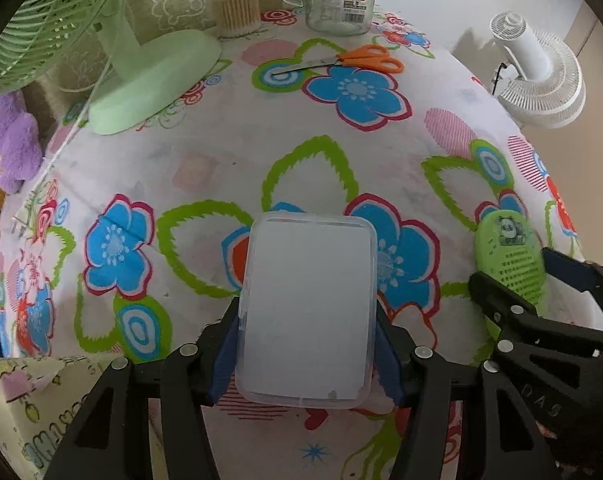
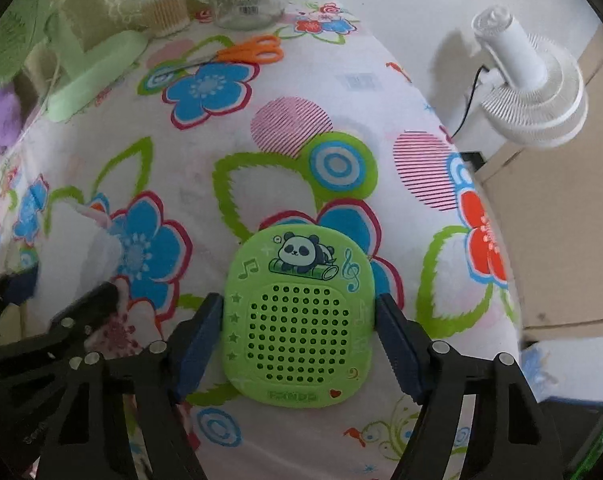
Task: Organize rigid objects
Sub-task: 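Carry the power bank with the left tool while the right tool carries the speaker over the box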
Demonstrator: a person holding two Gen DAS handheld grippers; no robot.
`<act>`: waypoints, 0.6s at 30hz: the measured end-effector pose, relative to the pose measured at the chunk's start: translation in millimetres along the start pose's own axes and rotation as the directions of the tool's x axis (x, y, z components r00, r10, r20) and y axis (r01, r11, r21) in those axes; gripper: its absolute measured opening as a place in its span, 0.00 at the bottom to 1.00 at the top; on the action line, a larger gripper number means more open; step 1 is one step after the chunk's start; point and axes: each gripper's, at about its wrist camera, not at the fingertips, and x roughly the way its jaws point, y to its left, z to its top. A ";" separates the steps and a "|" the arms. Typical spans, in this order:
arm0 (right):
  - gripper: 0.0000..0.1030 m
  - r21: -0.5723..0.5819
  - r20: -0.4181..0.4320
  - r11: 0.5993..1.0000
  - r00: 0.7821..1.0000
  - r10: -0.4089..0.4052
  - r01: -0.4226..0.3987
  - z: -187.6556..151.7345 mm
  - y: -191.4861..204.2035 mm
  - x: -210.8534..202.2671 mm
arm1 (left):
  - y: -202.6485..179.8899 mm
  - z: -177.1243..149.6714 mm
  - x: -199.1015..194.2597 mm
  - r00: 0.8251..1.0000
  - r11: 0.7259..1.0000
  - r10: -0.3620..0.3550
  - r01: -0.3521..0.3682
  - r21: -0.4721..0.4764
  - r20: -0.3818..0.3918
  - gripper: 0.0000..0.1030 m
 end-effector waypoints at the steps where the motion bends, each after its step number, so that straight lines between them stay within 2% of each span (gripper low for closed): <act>1: 0.75 0.001 -0.007 1.000 1.000 0.008 -0.008 0.4 -0.4 0.2 | 0.5 -0.4 -0.4 1.000 1.000 -0.003 0.003 -0.002 0.000 0.59; 4: 0.75 0.020 -0.013 0.999 1.000 0.025 -0.024 -1.4 -3.3 -1.8 | 1.9 -3.0 -4.3 1.000 1.000 -0.019 0.019 -0.019 -0.001 0.59; 18: 0.75 -0.006 0.055 1.000 0.998 0.014 -0.013 -15.7 0.3 -44.2 | 1.8 -23.5 -47.2 0.998 0.999 -0.009 0.012 -0.037 0.062 0.59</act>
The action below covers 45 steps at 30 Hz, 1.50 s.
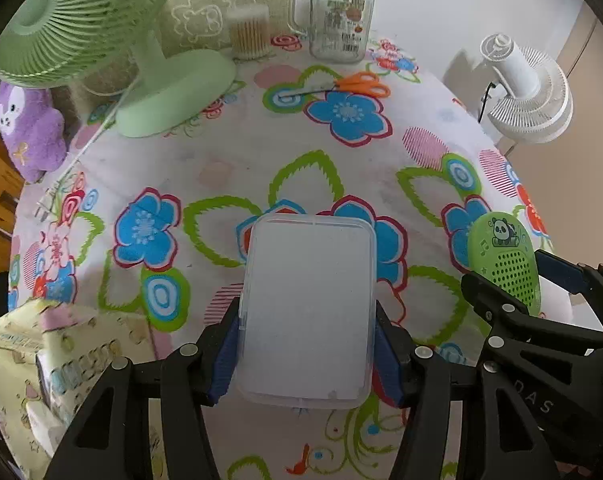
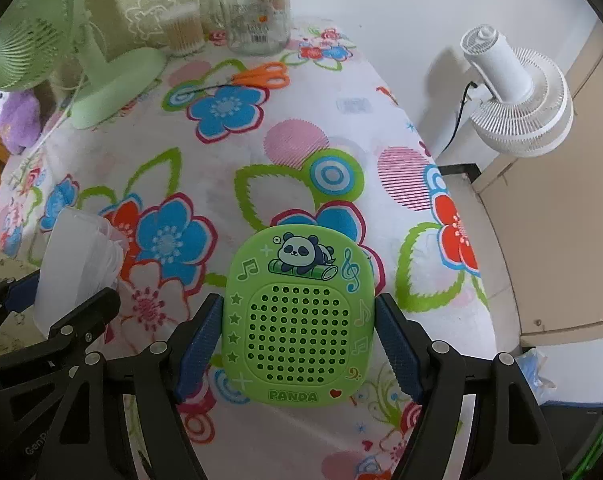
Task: Organize rigid objects
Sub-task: 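Carry the power bank with the left tool while the right tool carries the speaker over the box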
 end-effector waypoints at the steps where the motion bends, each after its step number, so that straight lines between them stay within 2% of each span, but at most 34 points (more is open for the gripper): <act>1: 0.75 -0.002 0.005 1.000 1.000 0.000 0.000 -0.9 0.2 -3.9 | -2.6 0.1 -2.8 1.000 1.000 0.003 -0.003 -0.002 0.005 0.59; 23: 0.75 -0.037 0.092 0.999 0.996 0.001 0.003 -18.6 12.4 -81.6 | 0.5 -22.0 -74.0 0.996 0.999 0.031 -0.027 -0.045 0.083 0.59; 35: 0.75 -0.028 0.134 1.000 0.991 -0.003 0.007 -30.9 17.1 -117.1 | 2.8 -33.6 -105.8 0.991 0.999 0.029 -0.025 -0.036 0.128 0.59; 45: 0.75 -0.025 0.172 1.000 0.985 0.001 0.003 -38.7 27.6 -144.5 | 13.8 -44.1 -129.9 0.988 0.998 0.018 -0.008 -0.066 0.153 0.59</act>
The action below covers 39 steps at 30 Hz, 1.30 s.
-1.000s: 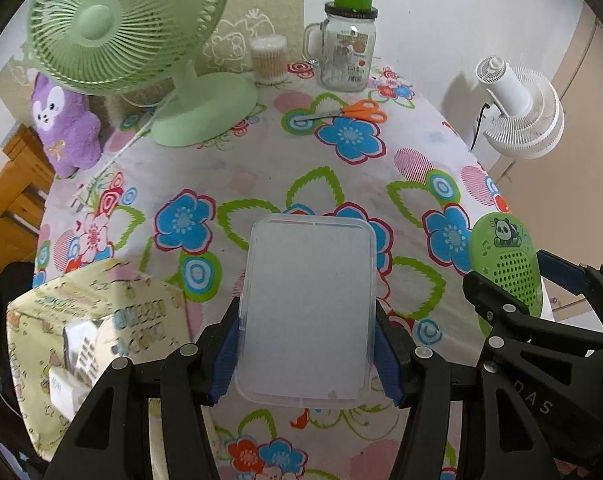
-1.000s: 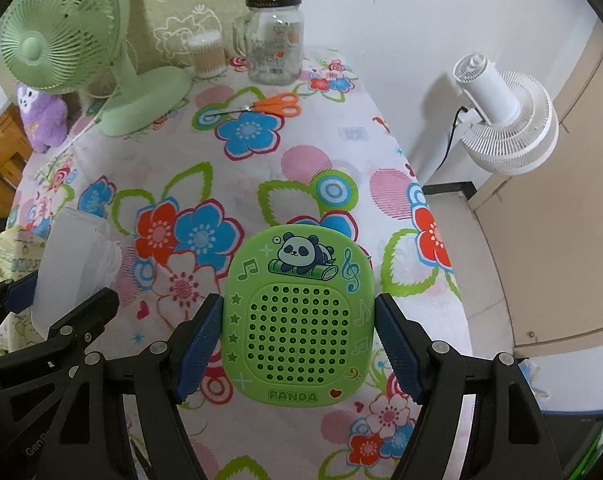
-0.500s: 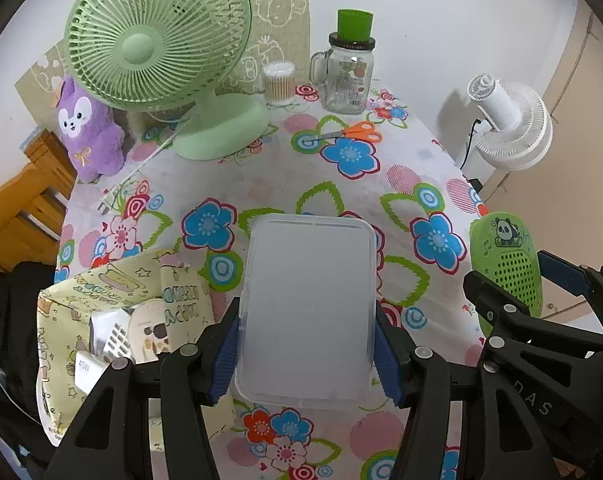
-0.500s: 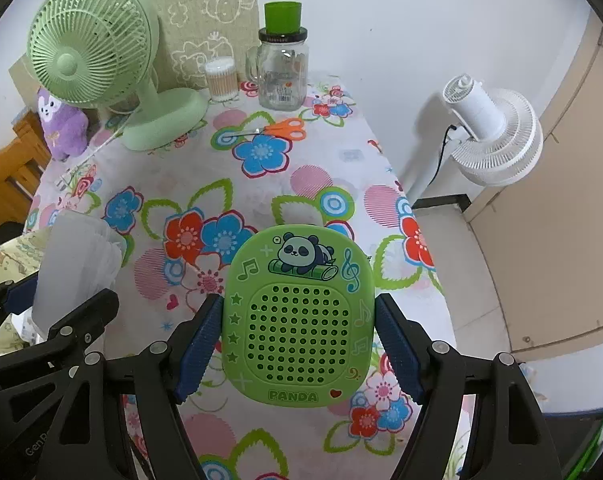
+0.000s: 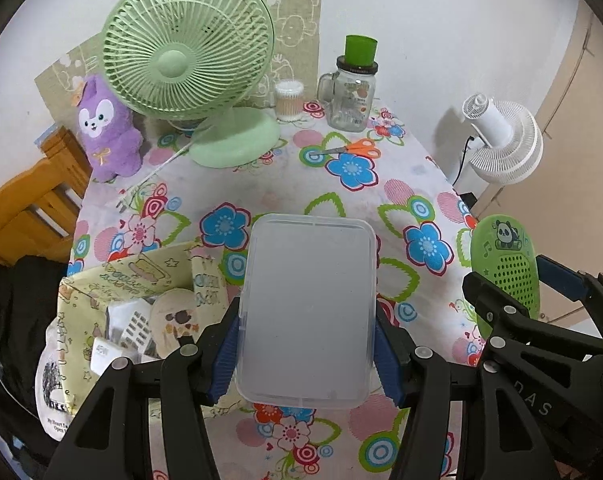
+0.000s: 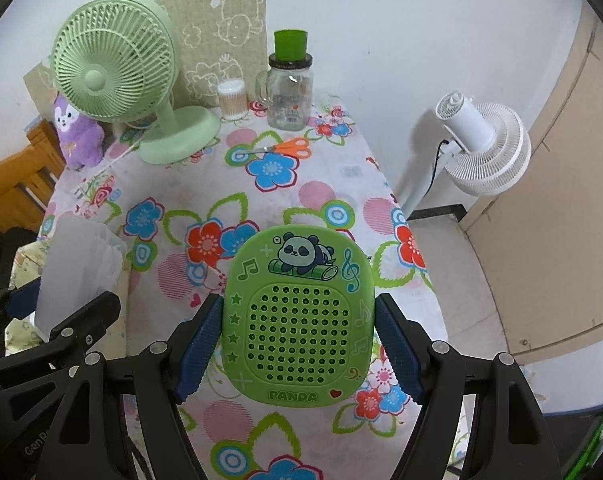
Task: Organize rigid objects
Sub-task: 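Carry the power bank with the left tool while the right tool carries the speaker over the box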
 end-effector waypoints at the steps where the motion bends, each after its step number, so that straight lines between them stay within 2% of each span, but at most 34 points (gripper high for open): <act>1: 0.75 0.003 0.003 1.000 1.000 0.004 -0.004 -0.2 1.1 -2.3 | 1.0 -0.8 -3.3 1.000 1.000 0.004 -0.004 0.004 0.007 0.59; 22: 0.75 -0.009 0.044 1.000 0.999 0.012 -0.012 -6.7 48.0 -33.3 | 45.0 -16.9 -35.2 0.998 1.000 0.017 -0.017 -0.004 0.060 0.59; 39: 0.75 -0.038 0.040 0.998 0.998 0.053 -0.052 -6.5 95.8 -30.8 | 91.8 -24.2 -39.6 0.997 0.999 0.044 -0.042 -0.028 0.061 0.59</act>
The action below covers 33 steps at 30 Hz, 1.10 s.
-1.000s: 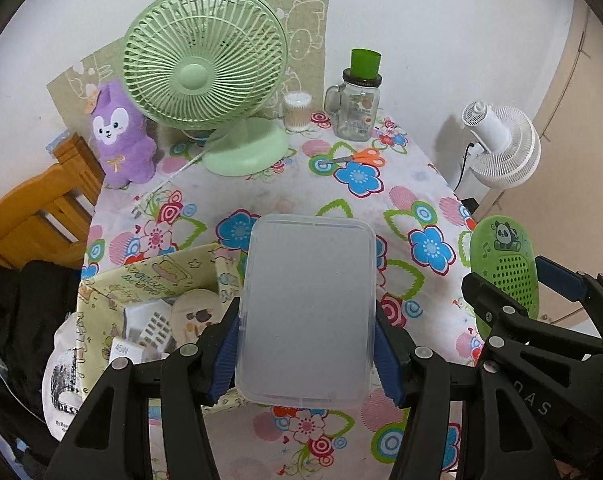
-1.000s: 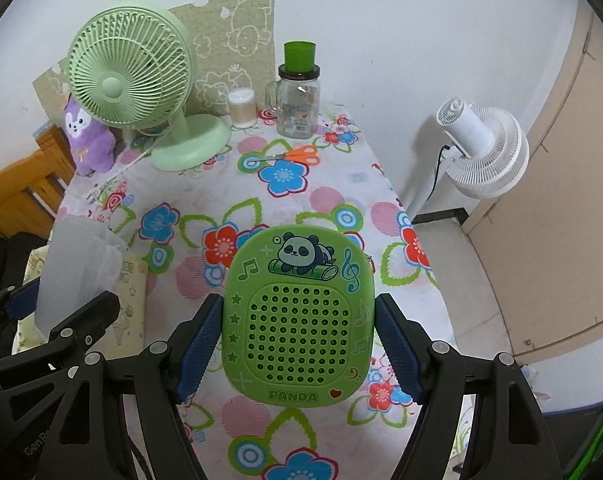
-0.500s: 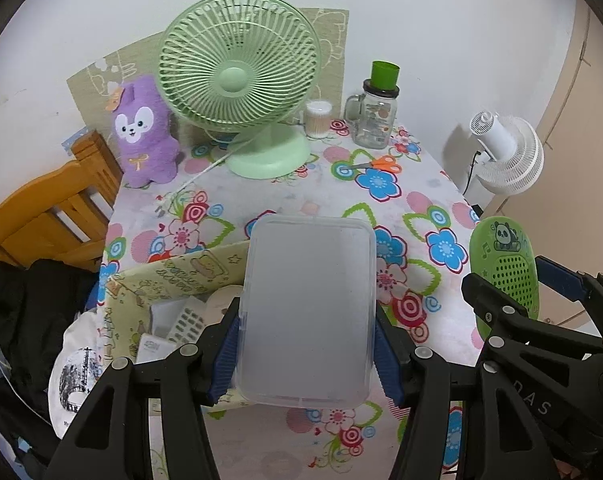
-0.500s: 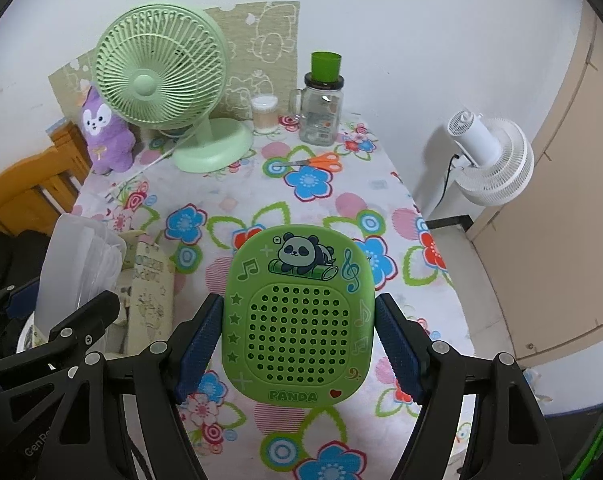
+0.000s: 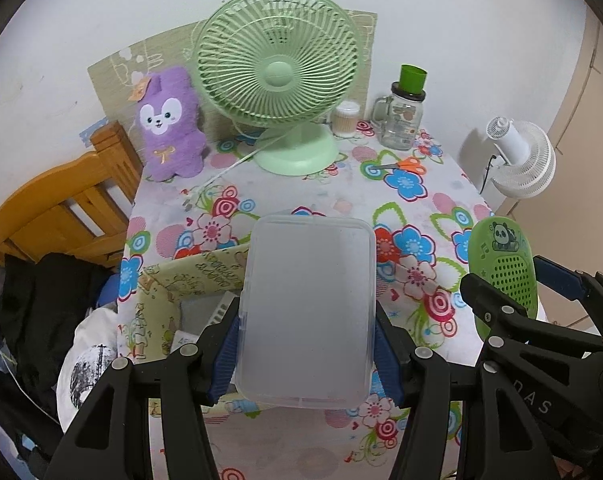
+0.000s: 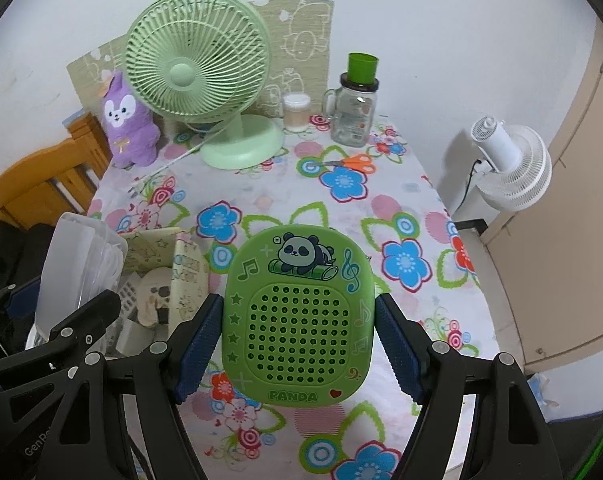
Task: Organize rigid objects
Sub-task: 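Carry the power bank with the left tool while the right tool carries the speaker over the box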
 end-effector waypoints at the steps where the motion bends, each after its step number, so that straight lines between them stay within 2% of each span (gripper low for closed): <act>1: 0.75 -0.005 -0.002 1.000 1.000 0.002 -0.002 0.5 3.5 1.2 | 2.3 -0.4 0.4 1.000 1.000 0.000 -0.001 -0.003 -0.001 0.59; 15: 0.75 -0.065 -0.036 0.998 0.999 0.014 -0.016 5.4 34.3 19.0 | 34.5 -5.1 15.4 1.000 0.999 0.000 -0.001 -0.053 -0.029 0.59; 33: 0.75 -0.121 -0.086 0.992 0.996 0.031 -0.041 11.0 73.1 49.1 | 67.6 -14.6 62.1 0.993 0.996 0.025 -0.035 -0.085 -0.115 0.59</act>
